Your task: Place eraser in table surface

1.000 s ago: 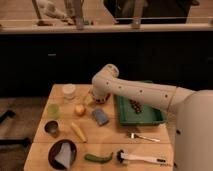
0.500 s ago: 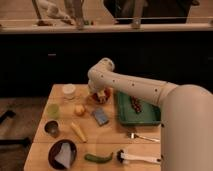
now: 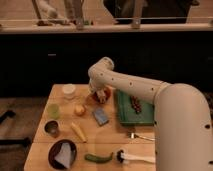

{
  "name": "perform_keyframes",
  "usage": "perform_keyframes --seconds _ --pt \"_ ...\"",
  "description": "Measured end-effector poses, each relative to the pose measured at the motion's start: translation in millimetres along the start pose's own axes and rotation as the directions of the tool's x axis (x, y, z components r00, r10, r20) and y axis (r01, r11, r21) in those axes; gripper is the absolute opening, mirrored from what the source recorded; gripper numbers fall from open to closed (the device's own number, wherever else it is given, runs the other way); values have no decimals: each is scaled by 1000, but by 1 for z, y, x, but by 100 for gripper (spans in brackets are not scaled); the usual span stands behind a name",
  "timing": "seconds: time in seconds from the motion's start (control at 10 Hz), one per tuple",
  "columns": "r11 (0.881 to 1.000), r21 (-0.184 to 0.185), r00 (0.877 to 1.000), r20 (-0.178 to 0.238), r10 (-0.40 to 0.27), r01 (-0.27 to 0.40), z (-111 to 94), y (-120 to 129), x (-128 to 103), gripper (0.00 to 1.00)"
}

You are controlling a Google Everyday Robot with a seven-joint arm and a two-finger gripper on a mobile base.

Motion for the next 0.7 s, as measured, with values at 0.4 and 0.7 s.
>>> perform_keyframes --seconds 0.4,0.7 --pt "1000 0 1000 -21 8 -8 13 -5 -3 80" --pt "1000 4 999 -30 15 -15 17 -11 -7 80"
